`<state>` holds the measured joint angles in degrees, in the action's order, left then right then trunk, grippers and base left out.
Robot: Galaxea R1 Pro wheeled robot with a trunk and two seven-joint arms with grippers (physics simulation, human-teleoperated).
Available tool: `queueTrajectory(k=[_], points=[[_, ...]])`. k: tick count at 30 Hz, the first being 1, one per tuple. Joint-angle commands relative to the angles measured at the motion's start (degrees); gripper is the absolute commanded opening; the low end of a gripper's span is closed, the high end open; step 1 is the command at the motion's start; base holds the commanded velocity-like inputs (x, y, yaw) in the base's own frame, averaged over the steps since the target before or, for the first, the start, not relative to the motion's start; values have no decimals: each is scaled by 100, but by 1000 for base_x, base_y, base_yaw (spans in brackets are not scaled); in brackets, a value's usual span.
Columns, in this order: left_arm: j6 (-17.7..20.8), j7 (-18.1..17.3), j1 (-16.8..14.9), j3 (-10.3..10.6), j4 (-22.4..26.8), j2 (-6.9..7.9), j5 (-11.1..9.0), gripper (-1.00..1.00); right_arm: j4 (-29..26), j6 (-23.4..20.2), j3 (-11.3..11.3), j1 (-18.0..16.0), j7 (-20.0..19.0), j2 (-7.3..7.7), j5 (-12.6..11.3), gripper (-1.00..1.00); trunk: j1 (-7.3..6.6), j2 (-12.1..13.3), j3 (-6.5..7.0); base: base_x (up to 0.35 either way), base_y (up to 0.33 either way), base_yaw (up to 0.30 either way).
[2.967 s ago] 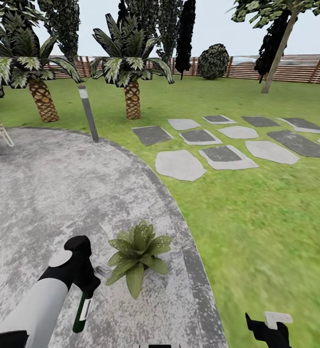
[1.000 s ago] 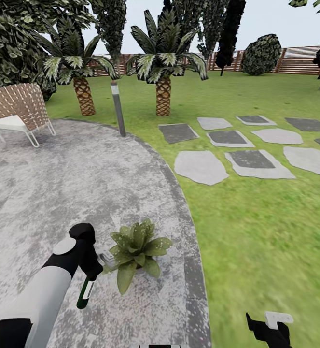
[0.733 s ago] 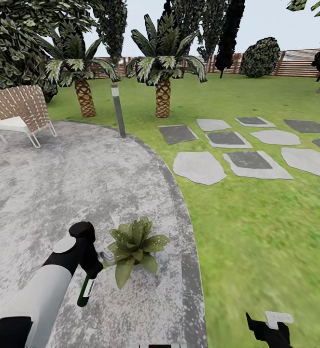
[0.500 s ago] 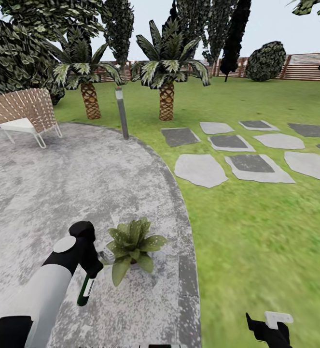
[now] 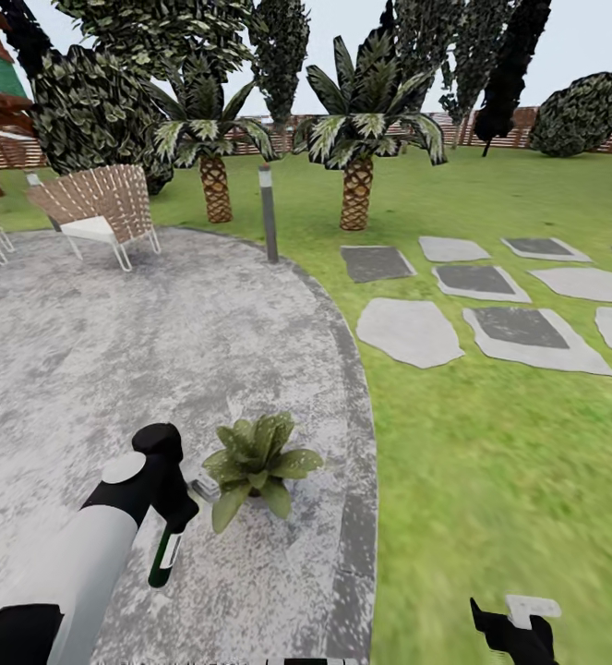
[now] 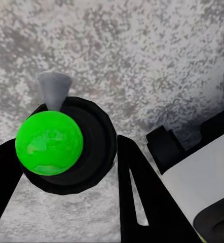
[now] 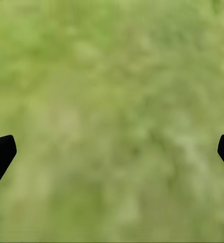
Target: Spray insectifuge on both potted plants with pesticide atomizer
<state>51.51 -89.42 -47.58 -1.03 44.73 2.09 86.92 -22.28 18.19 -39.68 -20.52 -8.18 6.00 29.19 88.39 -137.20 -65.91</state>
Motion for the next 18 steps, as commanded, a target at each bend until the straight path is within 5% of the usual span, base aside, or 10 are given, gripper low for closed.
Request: queueTrajectory(k=[1, 13, 18], points=[[61, -58, 0, -11, 2, -5, 50, -100, 5, 26, -49, -5, -44, -2, 27, 100, -1, -2, -5, 0, -272, 276], [29, -58, 83, -21, -38, 63, 35, -100, 5, 26, -49, -4, -44, -2, 26, 100, -1, -2, -5, 5, -189, 270], [26, -58, 106, -12, -54, 31, 66, -100, 5, 26, -49, -4, -44, -2, 29, 100, -1, -2, -5, 18, -7, 44]])
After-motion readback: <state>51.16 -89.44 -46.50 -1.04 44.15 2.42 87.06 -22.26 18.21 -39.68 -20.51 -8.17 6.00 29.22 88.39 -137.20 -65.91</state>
